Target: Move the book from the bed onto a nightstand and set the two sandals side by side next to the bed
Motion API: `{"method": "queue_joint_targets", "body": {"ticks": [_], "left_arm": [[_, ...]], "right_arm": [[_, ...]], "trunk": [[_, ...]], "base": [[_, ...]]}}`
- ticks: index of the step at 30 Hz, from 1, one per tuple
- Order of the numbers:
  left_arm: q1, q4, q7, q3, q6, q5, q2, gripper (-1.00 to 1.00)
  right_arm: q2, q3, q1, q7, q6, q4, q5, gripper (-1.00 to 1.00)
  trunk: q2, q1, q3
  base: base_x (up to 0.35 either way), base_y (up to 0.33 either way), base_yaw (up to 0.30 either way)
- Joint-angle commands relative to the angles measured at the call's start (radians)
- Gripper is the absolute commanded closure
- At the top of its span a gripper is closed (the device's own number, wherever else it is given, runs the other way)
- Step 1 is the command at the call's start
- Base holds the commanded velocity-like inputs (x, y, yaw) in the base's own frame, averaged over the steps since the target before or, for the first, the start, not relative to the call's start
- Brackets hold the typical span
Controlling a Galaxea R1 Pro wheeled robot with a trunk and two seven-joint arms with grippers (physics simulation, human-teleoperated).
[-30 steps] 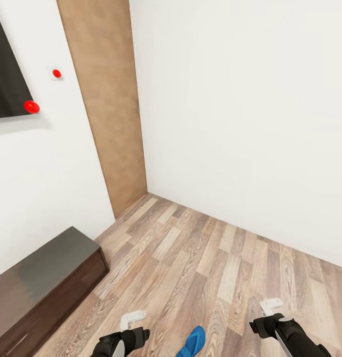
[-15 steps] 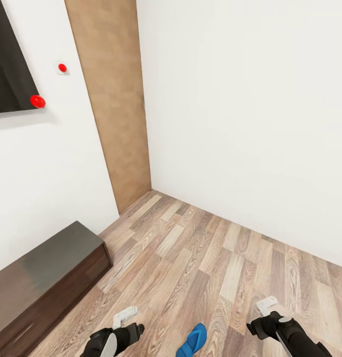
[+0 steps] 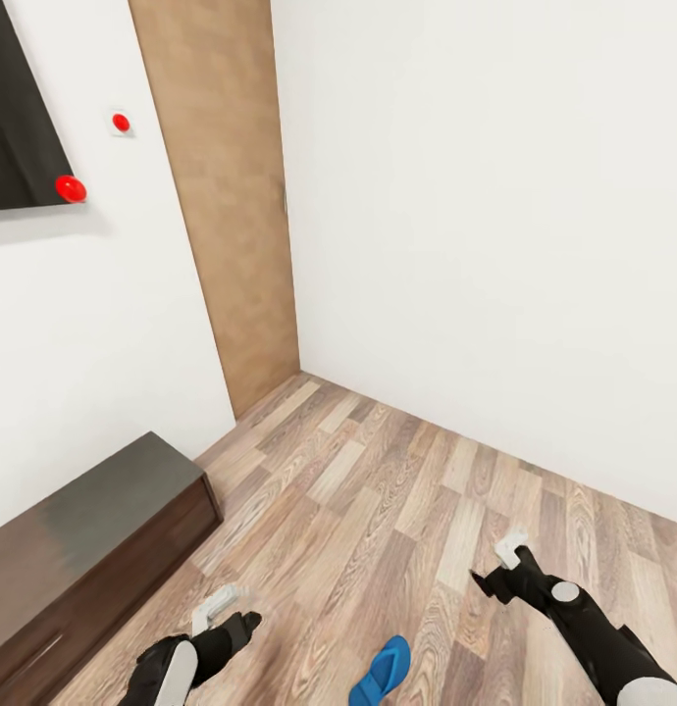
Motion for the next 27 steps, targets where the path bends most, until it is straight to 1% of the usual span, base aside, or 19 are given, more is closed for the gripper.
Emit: {"method": "queue_joint_targets", "body": {"ticks": [1,2,4,6,7,8,9,11,12,15,16,18,20,21,22,23,25,26,27], "left_arm": [[-0.001,-0.009,0.012,0.02,0.007,0.024,-0.002,-1.0],[-0.001,-0.009,0.012,0.02,0.007,0.024,-0.002,-1.0],[-0.003,-0.018,0.023,0.044,0.01,0.049,-0.002,-1.0],[-0.004,-0.023,0.038,0.059,0.01,0.072,-0.002,-1.0],[-0.004,-0.023,0.038,0.059,0.01,0.072,-0.002,-1.0],[-0.004,-0.026,0.046,0.065,0.009,0.081,-0.002,-1.0],[-0.005,-0.028,0.053,0.071,0.008,0.089,-0.002,-1.0],[-0.005,-0.031,0.069,0.083,0.006,0.103,-0.001,-1.0],[-0.005,-0.031,0.069,0.083,0.006,0.103,-0.001,-1.0],[-0.002,-0.032,0.077,0.087,0.005,0.109,0.0,-1.0],[0.0,-0.033,0.081,0.089,0.005,0.109,0.0,-1.0],[0.003,-0.033,0.083,0.09,0.004,0.109,0.0,-1.0],[0.006,-0.034,0.087,0.09,0.004,0.109,0.0,-1.0],[0.009,-0.035,0.094,0.091,0.004,0.109,0.0,-1.0],[0.01,-0.035,0.098,0.091,0.004,0.11,0.0,-1.0],[0.01,-0.035,0.098,0.091,0.004,0.11,0.0,-1.0],[0.012,-0.035,0.108,0.09,0.004,0.11,0.0,-1.0],[0.014,-0.035,0.121,0.089,0.004,0.111,0.0,-1.0],[0.014,-0.035,0.124,0.088,0.003,0.11,0.0,-1.0]], "right_arm": [[0.001,0.0,-0.005,0.006,-0.012,-0.003,0.011,-1.0],[0.001,0.0,-0.005,0.006,-0.012,-0.003,0.011,-1.0],[-0.001,0.004,-0.008,0.009,-0.034,-0.006,0.015,-1.0],[-0.004,0.005,-0.009,0.011,-0.056,-0.008,0.017,-1.0],[-0.004,0.005,-0.009,0.011,-0.056,-0.008,0.017,-1.0],[-0.006,0.005,-0.011,0.013,-0.066,-0.009,0.018,-1.0],[-0.011,0.004,-0.014,0.014,-0.073,-0.01,0.019,-1.0],[-0.034,0.002,-0.021,0.019,-0.088,-0.014,0.02,-1.0],[-0.034,0.002,-0.021,0.019,-0.088,-0.014,0.02,-1.0],[-0.073,0.003,-0.034,0.022,-0.095,-0.022,0.024,-1.0],[-0.099,0.004,-0.059,0.027,-0.098,-0.033,0.048,-1.0],[-0.119,0.005,-0.085,0.034,-0.097,-0.043,0.086,-1.0],[-0.132,0.005,-0.107,0.046,-0.096,-0.057,0.138,-1.0],[-0.141,0.003,-0.122,0.069,-0.095,-0.075,0.191,-1.0],[-0.144,0.002,-0.127,0.088,-0.095,-0.084,0.213,-1.0],[-0.144,0.002,-0.127,0.088,-0.095,-0.084,0.213,-1.0],[-0.148,-0.002,-0.133,0.138,-0.094,-0.103,0.245,-1.0],[-0.149,-0.004,-0.136,0.24,-0.087,-0.142,0.273,-1.0],[-0.148,-0.005,-0.136,0.273,-0.079,-0.16,0.28,-1.0]], "trunk": [[-0.008,0.004,-0.004],[-0.015,0.008,-0.007],[-0.029,0.015,-0.014],[-0.043,0.023,-0.02],[-0.05,0.027,-0.023],[-0.057,0.031,-0.026],[-0.064,0.035,-0.029],[-0.078,0.042,-0.036],[-0.085,0.046,-0.039],[-0.106,0.058,-0.048],[-0.113,0.061,-0.051],[-0.127,0.069,-0.058],[-0.141,0.077,-0.064],[-0.148,0.081,-0.067],[-0.155,0.084,-0.07],[-0.162,0.088,-0.073],[-0.176,0.096,-0.08],[-0.183,0.1,-0.083],[-0.19,0.104,-0.086]], "base": [[0.0,0.0,0.0],[0.0,0.0,0.0],[0.0,0.0,0.0],[0.0,0.0,0.0],[0.0,0.0,0.0],[0.0,0.0,0.0],[0.0,0.0,0.0],[0.0,0.0,0.0],[0.0,0.0,0.0],[0.0,0.0,0.0],[0.0,0.0,0.0],[0.0,0.0,0.0],[0.0,0.0,0.0],[0.0,0.0,0.0],[0.0,0.0,0.0],[0.0,0.0,0.0],[0.0,0.0,0.0],[0.0,0.0,0.0],[0.0,0.0,0.0]]}}
